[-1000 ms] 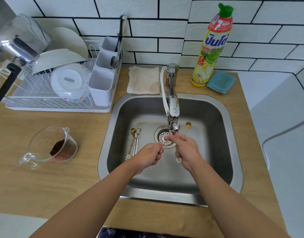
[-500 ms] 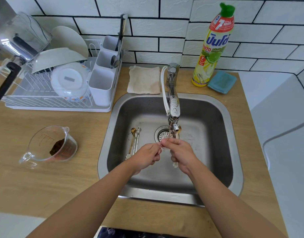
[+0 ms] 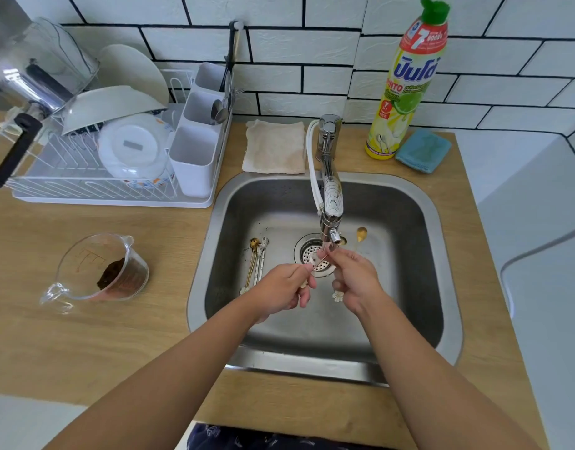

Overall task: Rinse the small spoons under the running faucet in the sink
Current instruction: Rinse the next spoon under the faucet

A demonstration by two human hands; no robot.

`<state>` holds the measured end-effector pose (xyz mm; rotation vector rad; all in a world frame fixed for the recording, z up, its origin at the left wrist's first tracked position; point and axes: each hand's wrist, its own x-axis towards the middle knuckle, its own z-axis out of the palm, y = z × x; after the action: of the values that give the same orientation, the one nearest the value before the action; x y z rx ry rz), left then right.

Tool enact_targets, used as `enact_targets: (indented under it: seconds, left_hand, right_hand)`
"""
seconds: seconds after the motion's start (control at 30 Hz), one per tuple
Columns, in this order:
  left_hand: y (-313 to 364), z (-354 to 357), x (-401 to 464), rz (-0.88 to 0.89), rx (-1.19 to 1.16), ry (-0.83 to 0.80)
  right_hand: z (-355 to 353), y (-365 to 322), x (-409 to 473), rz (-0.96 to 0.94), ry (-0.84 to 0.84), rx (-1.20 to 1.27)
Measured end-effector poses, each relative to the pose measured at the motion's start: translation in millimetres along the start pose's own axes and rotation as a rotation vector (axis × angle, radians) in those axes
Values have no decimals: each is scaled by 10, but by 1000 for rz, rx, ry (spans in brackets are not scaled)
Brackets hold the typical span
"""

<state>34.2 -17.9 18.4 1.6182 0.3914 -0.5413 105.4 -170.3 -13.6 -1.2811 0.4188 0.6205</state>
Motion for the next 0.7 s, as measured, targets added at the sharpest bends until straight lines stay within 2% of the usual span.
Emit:
enact_targets:
  seconds: [0.2,0.37,0.53,0.63,0.7]
  left_hand:
    - [-27,-38,1,-18,21,-8]
    - [-66,-22,24,-12,25,-39]
    - [-96,-36,26,-25,38,-1]
    - [-105,-14,31,-78,35,52]
    - [-128,7,36,-145,114,108]
  right_hand:
    - [-5,136,-97,64,-135,-148]
    - [-86,1,39,-9,34,-3]
    - [-24,175,-95,51,-160,-88]
    - [-36,126,-59,5,-63,-33]
    - [-56,92,-4,-17,3,19]
